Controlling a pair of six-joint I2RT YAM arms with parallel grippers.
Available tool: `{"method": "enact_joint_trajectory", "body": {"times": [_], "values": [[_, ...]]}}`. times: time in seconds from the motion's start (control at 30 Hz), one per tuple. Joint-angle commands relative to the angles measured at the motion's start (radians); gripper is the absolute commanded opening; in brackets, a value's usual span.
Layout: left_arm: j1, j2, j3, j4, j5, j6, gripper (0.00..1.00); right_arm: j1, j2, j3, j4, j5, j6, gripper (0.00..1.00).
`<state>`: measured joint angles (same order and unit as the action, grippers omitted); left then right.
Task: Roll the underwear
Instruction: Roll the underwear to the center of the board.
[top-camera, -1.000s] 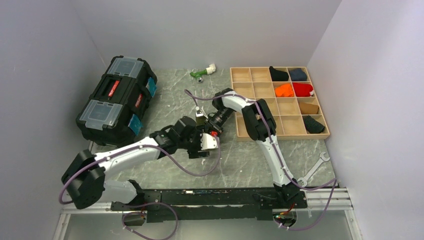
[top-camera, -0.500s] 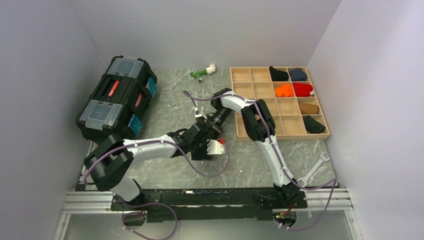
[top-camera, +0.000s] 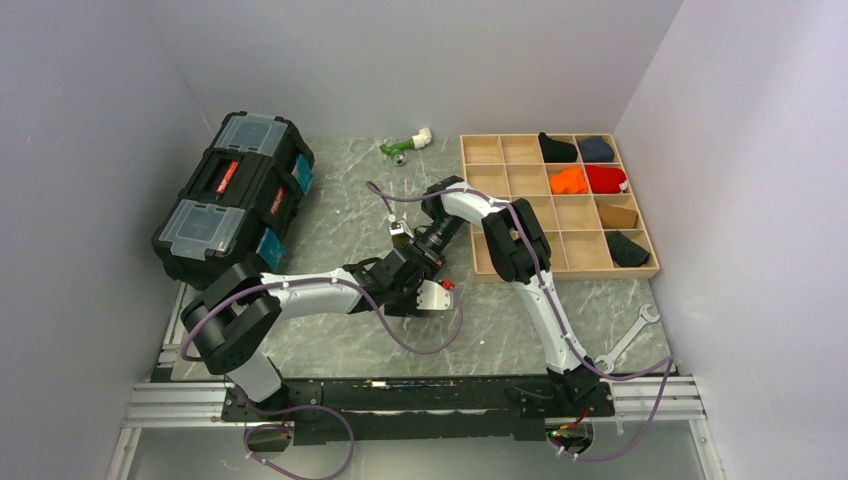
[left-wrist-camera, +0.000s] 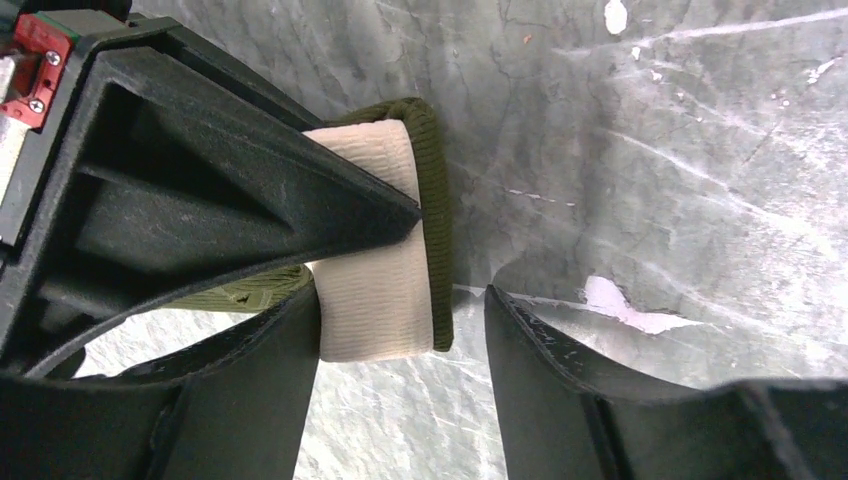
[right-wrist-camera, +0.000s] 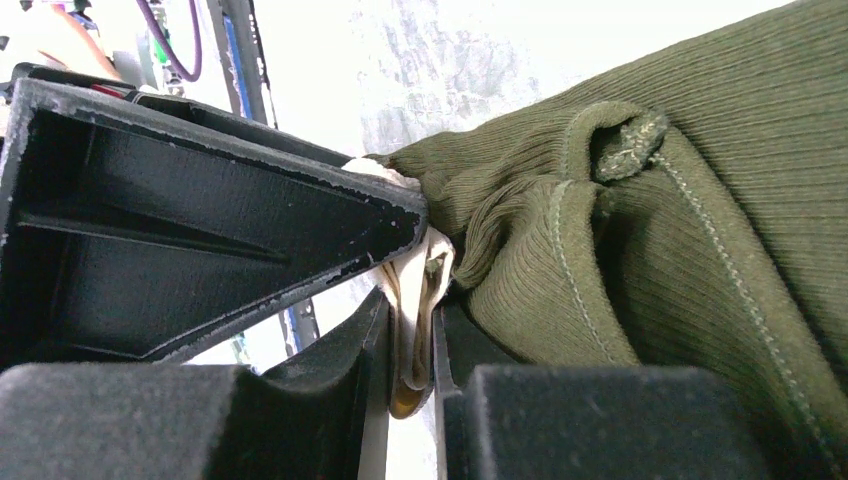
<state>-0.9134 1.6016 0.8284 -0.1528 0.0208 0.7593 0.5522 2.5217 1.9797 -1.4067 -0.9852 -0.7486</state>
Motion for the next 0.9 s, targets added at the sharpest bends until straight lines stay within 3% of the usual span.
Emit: {"method": "enact_joint_trajectory", "body": {"times": [0.0,0.47,0.57,0.6,0.67,0.87], "values": [[-0.004,0.036,0.036,-0.006,-0.018,0.026,0.63,0.021,0.044,0.014,0.049,0.072,-0.033,0.00],[-0.003,0.089,0.018,-0.052,-0.018,0.046,0.44,0.021,0.043,0.025,0.029,0.061,-0.043,0.01],[-0.003,0.102,0.034,-0.085,-0.018,0.039,0.30,0.021,0.040,0.025,0.033,0.062,-0.040,0.04],[-0.003,0.107,0.040,-0.095,-0.018,0.037,0.17,0.021,0.039,0.024,0.033,0.063,-0.041,0.05],[-0.004,0.113,0.036,-0.096,-0.018,0.038,0.07,0.021,0.038,0.024,0.035,0.065,-0.037,0.07],[-0.002,0.109,0.017,-0.087,-0.053,0.039,0.00,0.021,0.031,0.024,0.042,0.073,-0.029,0.15]]}}
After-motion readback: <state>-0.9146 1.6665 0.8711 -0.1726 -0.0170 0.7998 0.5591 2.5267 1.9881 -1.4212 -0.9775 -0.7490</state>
